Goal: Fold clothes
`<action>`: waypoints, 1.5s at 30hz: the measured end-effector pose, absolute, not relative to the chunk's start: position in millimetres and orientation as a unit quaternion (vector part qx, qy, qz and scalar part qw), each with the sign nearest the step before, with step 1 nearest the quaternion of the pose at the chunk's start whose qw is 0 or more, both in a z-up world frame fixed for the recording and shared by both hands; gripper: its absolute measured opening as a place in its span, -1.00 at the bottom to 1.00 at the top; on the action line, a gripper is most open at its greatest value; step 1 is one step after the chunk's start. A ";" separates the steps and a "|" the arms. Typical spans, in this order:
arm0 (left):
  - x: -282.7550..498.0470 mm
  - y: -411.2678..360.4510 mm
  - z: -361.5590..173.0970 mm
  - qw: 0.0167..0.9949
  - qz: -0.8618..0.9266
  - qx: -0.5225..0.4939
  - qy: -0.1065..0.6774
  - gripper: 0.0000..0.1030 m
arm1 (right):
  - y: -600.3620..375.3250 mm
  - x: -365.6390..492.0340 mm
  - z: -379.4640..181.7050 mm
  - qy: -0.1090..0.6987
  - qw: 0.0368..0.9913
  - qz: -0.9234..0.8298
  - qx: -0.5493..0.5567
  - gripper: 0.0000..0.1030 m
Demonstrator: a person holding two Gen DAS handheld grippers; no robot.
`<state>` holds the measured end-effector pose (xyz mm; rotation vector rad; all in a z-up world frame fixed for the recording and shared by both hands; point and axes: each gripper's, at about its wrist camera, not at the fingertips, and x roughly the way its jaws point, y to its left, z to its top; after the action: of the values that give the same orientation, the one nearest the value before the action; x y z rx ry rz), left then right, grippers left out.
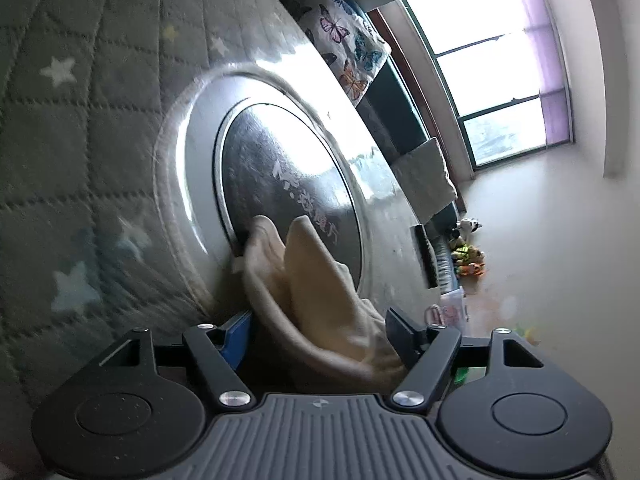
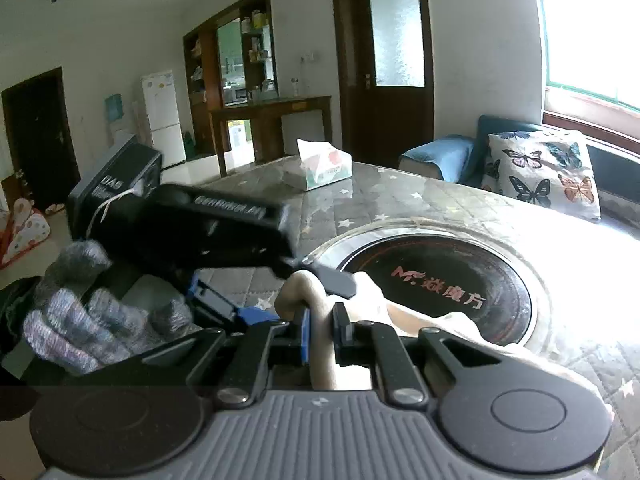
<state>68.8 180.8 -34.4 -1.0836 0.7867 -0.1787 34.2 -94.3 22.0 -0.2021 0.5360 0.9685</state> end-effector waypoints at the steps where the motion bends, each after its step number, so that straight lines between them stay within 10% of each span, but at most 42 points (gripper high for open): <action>1: 70.0 181.1 -35.1 0.777 -0.084 -0.508 0.362 0.45 | -92.8 32.1 20.8 0.253 0.845 0.461 -0.101 -0.81; 10: 76.2 179.5 -41.6 0.770 -0.077 -0.520 0.363 0.44 | -83.6 16.9 10.8 0.249 0.832 0.478 -0.131 -0.81; 23: 78.3 176.7 -46.6 0.785 -0.070 -0.492 0.371 -0.64 | -85.9 12.6 5.7 0.252 0.825 0.486 -0.138 -0.75; 45: 85.1 141.6 -27.6 0.852 -0.040 -0.337 0.399 -0.60 | -248.2 106.8 -26.9 0.333 0.912 0.239 -0.001 -0.55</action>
<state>85.1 141.6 -27.6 -0.7091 0.8389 -0.0839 106.8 -248.2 -26.9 -0.0025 0.6865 0.4935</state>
